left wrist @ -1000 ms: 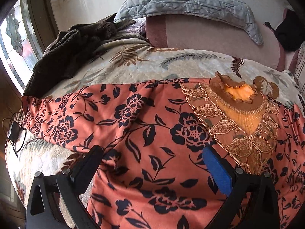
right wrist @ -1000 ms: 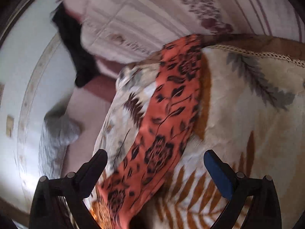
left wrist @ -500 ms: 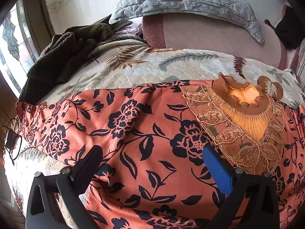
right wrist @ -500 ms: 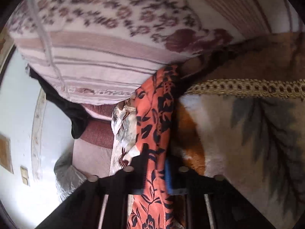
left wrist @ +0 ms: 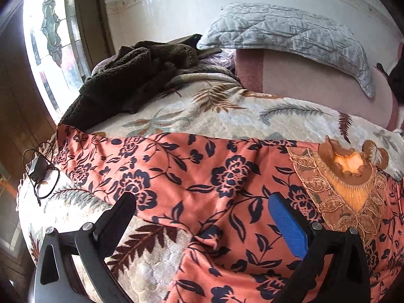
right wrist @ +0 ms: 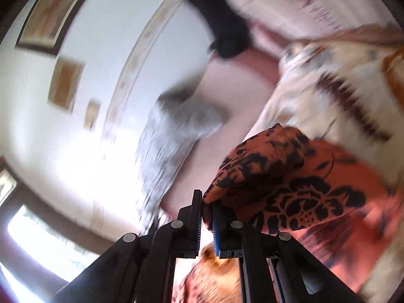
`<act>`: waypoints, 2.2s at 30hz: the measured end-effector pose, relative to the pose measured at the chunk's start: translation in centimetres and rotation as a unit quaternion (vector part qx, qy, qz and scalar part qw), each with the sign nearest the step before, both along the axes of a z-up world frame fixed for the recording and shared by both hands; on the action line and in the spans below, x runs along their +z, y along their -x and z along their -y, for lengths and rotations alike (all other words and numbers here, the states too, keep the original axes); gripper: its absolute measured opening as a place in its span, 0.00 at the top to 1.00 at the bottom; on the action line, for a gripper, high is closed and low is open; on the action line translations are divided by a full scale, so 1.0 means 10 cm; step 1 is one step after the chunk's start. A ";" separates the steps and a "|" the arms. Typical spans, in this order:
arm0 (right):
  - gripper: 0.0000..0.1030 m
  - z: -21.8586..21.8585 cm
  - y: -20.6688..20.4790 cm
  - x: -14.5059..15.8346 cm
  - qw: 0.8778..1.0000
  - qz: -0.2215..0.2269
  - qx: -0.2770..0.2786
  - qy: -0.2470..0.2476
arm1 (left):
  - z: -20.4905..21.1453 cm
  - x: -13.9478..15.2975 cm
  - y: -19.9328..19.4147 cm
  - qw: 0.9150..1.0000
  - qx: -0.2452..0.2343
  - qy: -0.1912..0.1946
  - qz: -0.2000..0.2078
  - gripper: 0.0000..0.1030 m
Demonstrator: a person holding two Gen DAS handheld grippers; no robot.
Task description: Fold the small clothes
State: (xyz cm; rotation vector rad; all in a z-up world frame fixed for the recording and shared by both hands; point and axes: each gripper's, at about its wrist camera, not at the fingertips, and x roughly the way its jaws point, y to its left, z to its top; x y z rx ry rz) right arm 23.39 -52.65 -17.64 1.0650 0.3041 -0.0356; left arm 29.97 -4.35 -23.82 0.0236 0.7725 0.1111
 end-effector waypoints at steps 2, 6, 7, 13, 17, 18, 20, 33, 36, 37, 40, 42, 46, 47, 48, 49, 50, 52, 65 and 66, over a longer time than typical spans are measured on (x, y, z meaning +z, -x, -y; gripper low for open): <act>0.92 -0.49 -0.25 -0.04 0.998 -0.007 0.056 0.005 | -0.14 0.02 0.01 1.000 0.014 -0.001 0.005 0.00; 0.92 -1.44 -0.60 -0.33 0.986 -0.033 0.161 0.006 | -0.44 0.05 0.00 0.999 0.043 -0.002 0.013 0.00; 0.91 -1.66 -0.69 -0.41 0.980 -0.045 0.192 0.004 | -0.51 0.05 -0.01 0.999 0.050 0.003 0.012 0.00; 0.03 -2.38 -0.67 -0.76 0.940 -0.126 0.317 -0.007 | -0.84 0.06 -0.03 0.996 0.081 0.039 0.009 0.00; 0.03 -2.13 -0.48 -0.61 0.953 -0.092 0.289 -0.008 | -0.81 0.08 0.02 0.996 0.066 0.054 0.011 0.00; 0.03 -1.97 -0.49 -0.51 0.957 -0.082 0.277 -0.012 | -0.75 0.08 0.03 0.997 0.054 0.062 0.012 0.00; 0.04 -1.69 -0.45 -0.36 0.966 -0.069 0.247 -0.025 | -0.59 0.11 0.05 0.997 0.016 0.076 0.017 0.00; 0.26 -0.61 -0.37 -0.77 0.972 -0.155 0.121 -0.132 | 1.22 -0.16 0.27 0.986 -0.138 -0.095 -0.005 0.00; 0.26 -0.68 -0.46 -0.86 0.966 -0.174 0.141 -0.129 | 1.14 -0.28 0.14 0.987 -0.091 -0.133 -0.019 0.00; 0.26 -0.72 -0.49 -0.88 0.965 -0.177 0.147 -0.127 | 1.05 -0.29 0.09 0.988 -0.075 -0.133 -0.028 0.00; 0.26 -0.81 -0.59 -0.89 0.964 -0.183 0.157 -0.113 | 0.72 -0.23 0.01 0.992 -0.037 -0.113 -0.046 0.00; 0.26 -0.83 -0.61 -0.90 0.965 -0.185 0.155 -0.106 | 0.46 -0.19 -0.04 0.994 -0.015 -0.097 -0.050 0.00; 0.26 -0.95 -0.66 -0.89 0.962 -0.160 0.182 -0.123 | -0.06 -0.15 -0.14 0.994 0.044 -0.076 -0.068 0.00; 0.26 -1.01 -0.71 -0.87 0.960 -0.152 0.198 -0.124 | -0.20 -0.15 -0.15 0.994 0.056 -0.059 -0.076 0.00; 0.26 -1.07 -0.74 -0.86 0.958 -0.150 0.210 -0.122 | -0.36 -0.14 -0.16 0.993 0.070 -0.043 -0.084 0.00; 0.26 -1.15 -0.80 -0.86 0.957 -0.150 0.219 -0.119 | -0.50 -0.15 -0.17 0.991 0.088 -0.036 -0.091 0.00; 0.26 -1.25 -0.84 -0.87 0.955 -0.151 0.229 -0.116 | -0.64 -0.16 -0.18 0.989 0.109 -0.034 -0.097 0.00; 0.26 -1.47 -0.95 -0.93 0.949 -0.166 0.245 -0.105 | -0.92 -0.20 -0.19 0.983 0.145 -0.026 -0.110 0.00; 0.25 -3.00 -1.01 -0.17 0.910 -0.085 0.380 0.145 | -2.71 -0.40 -0.04 0.929 0.320 0.146 -0.117 0.00; 0.25 -2.96 -0.99 -0.24 0.908 -0.102 0.377 0.153 | -2.82 -0.43 -0.02 0.924 0.323 0.168 -0.115 0.00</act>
